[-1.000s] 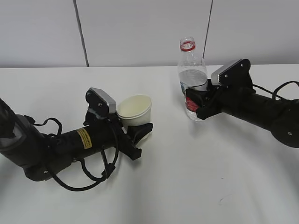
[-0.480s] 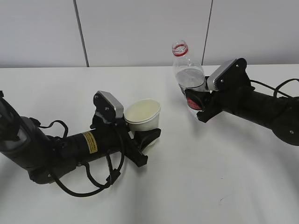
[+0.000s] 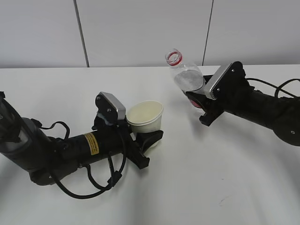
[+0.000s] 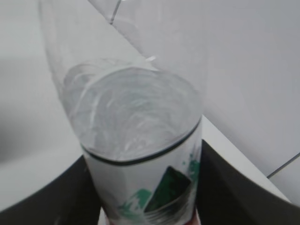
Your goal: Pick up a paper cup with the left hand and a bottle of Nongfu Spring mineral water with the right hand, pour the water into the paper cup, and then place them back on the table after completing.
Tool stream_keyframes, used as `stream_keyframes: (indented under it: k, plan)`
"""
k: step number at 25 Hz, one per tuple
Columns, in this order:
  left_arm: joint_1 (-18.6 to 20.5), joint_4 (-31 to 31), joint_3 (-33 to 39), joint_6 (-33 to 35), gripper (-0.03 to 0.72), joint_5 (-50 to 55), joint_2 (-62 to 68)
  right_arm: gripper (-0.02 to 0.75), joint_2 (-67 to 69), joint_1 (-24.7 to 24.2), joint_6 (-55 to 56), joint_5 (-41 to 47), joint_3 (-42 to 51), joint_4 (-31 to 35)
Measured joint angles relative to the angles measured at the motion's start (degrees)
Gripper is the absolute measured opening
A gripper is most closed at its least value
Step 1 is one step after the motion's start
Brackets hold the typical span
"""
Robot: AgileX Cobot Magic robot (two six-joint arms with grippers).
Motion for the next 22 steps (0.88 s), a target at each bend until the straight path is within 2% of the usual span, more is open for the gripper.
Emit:
stream_keyframes:
  k: [22]
  plan:
    - [-0.7, 0.3, 0.0, -0.1, 0.349, 0.0, 0.0, 0.398, -3.0, 0.0, -19.6, 1.3, 0.4, 0.0]
